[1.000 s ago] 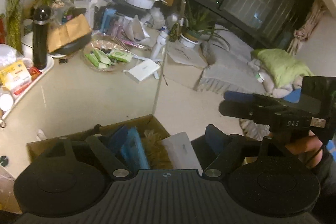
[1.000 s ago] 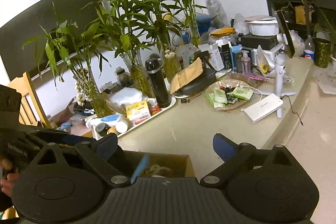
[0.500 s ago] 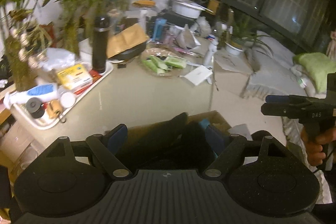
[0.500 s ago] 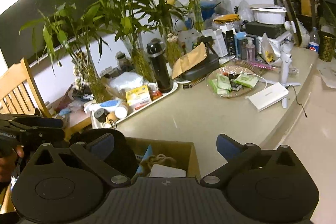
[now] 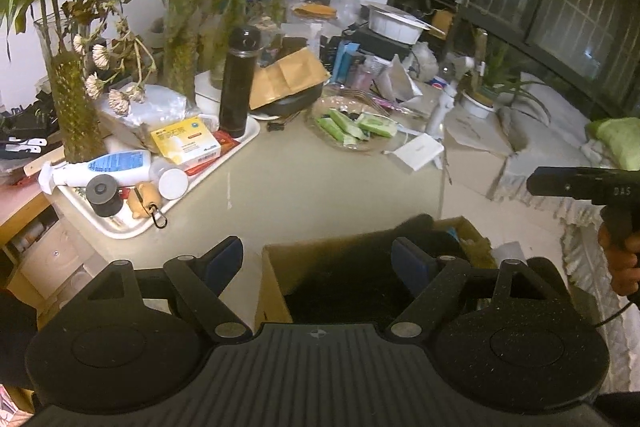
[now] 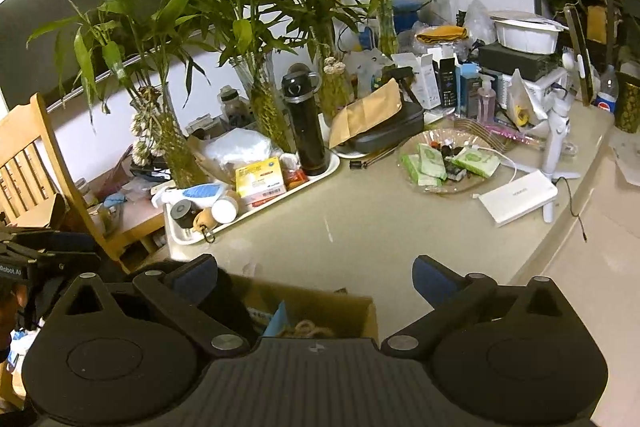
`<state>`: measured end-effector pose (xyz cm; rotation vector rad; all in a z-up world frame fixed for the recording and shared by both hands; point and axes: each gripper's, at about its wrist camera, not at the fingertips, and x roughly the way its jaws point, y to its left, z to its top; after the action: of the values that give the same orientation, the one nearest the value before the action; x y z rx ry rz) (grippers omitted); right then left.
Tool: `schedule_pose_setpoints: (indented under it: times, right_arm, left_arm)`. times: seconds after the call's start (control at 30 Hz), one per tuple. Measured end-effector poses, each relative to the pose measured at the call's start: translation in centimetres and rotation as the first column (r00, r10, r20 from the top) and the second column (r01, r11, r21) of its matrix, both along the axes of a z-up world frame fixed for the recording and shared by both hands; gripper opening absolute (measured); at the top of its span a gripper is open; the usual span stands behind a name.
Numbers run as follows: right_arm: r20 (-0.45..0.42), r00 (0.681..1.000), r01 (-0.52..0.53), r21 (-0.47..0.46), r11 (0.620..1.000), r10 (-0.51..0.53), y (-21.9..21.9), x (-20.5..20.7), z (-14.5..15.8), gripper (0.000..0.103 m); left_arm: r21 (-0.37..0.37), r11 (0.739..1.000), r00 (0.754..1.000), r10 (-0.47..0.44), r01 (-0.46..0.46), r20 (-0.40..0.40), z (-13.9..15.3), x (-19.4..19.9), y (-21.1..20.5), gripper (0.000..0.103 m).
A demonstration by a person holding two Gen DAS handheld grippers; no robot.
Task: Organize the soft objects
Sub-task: 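Withdraw both grippers from the box toward the table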
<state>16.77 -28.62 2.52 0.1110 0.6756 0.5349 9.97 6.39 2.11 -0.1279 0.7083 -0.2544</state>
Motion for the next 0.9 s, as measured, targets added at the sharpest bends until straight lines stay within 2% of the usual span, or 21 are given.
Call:
schedule_pose_setpoints:
  times: [0.37,0.6,0.9]
  right_arm:
    - [0.011,1.0,0.009,-0.027,1.0,-0.009,-0.5,3.4,-1.2,0.103]
    - [0.015,1.0,0.003,-0.038,0.999,-0.003,-1.5,5.8,-3.3,0.103]
    - [-0.049,0.999,-0.002,-0.022,1.0,0.001,-1.9,9.0,-5.8,0.103]
  left_arm:
    - [-0.002,0.998,0.998,0.067,-0.067,0.005,-0.5,1.8,1.8,0.082]
    - [0.035,0.996,0.997,0.076,-0.076,0.003,-1.9,3.5,2.6,0.082]
    - [0.038,0.996,0.997,0.075,-0.075,-0.011,-3.5,6.4,3.7,0.081]
